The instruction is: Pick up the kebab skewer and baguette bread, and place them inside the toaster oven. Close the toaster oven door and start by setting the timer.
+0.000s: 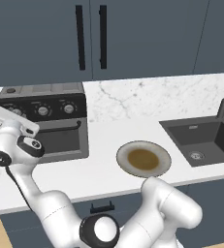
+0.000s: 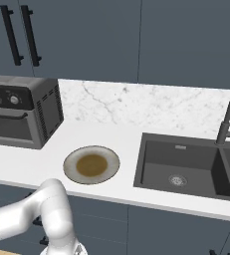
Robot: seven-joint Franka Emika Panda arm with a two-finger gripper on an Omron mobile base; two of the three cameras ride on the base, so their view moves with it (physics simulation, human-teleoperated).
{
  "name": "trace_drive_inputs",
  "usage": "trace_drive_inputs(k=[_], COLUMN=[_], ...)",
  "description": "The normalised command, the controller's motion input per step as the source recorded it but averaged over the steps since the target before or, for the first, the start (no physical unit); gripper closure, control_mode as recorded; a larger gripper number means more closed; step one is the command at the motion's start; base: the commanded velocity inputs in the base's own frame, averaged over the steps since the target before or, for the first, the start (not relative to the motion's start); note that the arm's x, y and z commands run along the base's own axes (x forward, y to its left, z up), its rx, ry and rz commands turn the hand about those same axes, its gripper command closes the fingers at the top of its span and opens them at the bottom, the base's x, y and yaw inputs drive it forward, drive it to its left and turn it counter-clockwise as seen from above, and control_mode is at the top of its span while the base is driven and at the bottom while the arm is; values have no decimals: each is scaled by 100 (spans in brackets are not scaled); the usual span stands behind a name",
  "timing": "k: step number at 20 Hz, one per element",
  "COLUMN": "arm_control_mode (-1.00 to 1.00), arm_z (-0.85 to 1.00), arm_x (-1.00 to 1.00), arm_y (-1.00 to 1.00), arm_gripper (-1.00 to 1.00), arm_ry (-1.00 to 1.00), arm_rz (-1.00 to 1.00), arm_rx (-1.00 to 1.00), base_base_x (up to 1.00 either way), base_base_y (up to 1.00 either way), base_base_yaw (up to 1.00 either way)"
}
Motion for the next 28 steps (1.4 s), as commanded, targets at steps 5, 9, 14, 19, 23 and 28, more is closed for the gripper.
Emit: trace_drive_inputs(k=[5,9,14,19,23,28], arm_control_mode=[-100,-100,-100,-100,-100,-100], arm_z=[0,0,0,0,0,1], arm_x=[-31,-21,-23,-26,-29,-25], arm_y=[19,24,21,14,6,14], arm_gripper=[100,100,100,100,100,100], arm_ry=[-10,-8,-4,-1,0,0], arm_rz=[-14,-21,-26,-27,-25,-25], arm_rx=[58,62,64,71,74,75], base_base_x=[0,0,0,0,0,0], base_base_y=[0,0,0,0,0,0], base_base_yaw=[0,0,0,0,0,0])
